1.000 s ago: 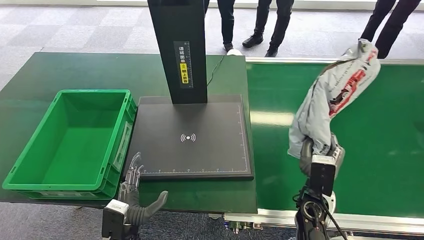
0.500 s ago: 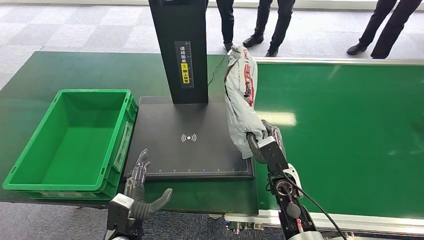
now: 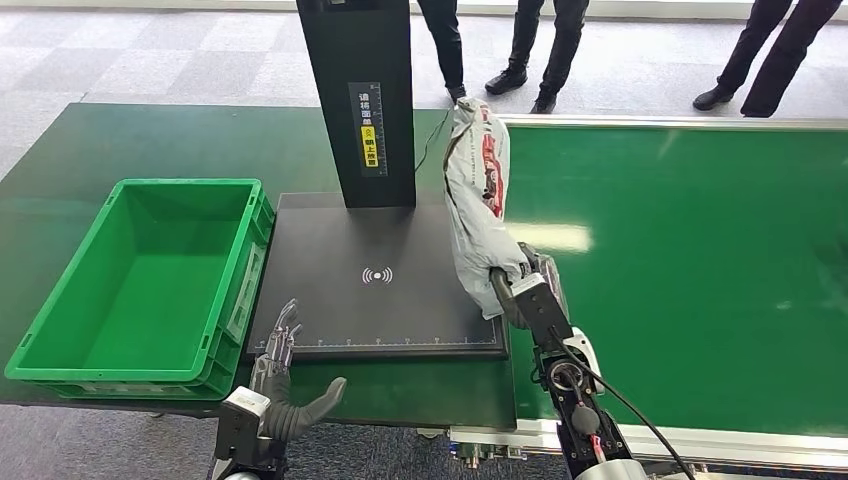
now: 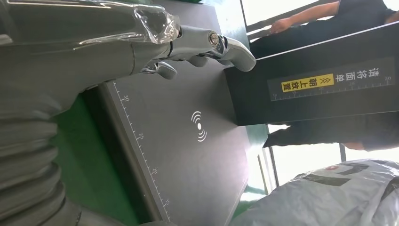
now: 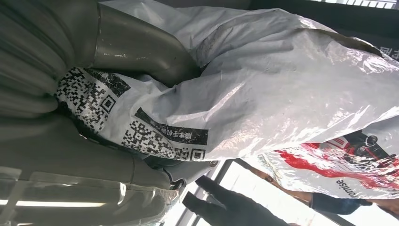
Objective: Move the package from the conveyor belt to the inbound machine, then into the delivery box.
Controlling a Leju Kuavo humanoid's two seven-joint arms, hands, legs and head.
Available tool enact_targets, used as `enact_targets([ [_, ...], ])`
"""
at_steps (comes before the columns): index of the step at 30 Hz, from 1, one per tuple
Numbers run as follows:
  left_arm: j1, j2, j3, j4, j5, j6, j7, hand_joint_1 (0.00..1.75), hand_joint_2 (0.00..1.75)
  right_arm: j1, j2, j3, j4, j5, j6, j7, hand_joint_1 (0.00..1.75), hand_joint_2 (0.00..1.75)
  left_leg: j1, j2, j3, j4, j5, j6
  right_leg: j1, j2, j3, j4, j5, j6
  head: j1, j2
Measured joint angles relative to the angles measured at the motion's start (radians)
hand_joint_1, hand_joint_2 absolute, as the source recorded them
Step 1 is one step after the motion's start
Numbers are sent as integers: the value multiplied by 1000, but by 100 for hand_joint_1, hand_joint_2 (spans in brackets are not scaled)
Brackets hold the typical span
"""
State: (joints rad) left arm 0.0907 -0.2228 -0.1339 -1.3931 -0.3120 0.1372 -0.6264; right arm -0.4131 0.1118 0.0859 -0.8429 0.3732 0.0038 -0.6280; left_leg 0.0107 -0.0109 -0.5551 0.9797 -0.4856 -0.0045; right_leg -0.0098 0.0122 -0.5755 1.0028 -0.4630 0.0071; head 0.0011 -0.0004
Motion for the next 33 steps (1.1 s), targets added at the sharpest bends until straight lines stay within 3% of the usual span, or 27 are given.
enact_targets([
  [6,0,0,0,0,0,-2,0,0,175,-50,0,30,52,28,107,9,175,175,0,0,0,0,0,0,0,0,0,0,0,0,0,0],
  [11,3,0,2,-4,0,-5,2,0,175,-84,2,76,124,67,124,40,175,175,0,0,0,0,0,0,0,0,0,0,0,0,0,0],
  [15,0,0,2,-3,2,-12,6,0,175,-87,2,93,165,20,252,3,175,175,0,0,0,0,0,0,0,0,0,0,0,0,0,0],
  [20,-9,1,2,4,4,-16,4,0,175,-87,0,103,193,-2,297,-27,170,175,0,0,0,0,0,0,0,0,0,0,0,0,0,0],
  [24,-12,2,2,8,6,-20,2,0,175,-87,0,110,200,9,257,-9,6,175,0,0,0,0,0,0,0,0,0,0,0,0,0,0],
  [25,-12,2,2,8,6,-20,1,0,175,-87,0,111,202,12,240,1,0,175,0,0,0,0,0,0,0,0,0,0,0,0,0,0],
  [33,-13,2,2,9,6,-21,1,0,175,-88,1,114,215,10,178,37,0,175,0,0,0,0,0,0,0,0,0,0,0,0,0,0],
])
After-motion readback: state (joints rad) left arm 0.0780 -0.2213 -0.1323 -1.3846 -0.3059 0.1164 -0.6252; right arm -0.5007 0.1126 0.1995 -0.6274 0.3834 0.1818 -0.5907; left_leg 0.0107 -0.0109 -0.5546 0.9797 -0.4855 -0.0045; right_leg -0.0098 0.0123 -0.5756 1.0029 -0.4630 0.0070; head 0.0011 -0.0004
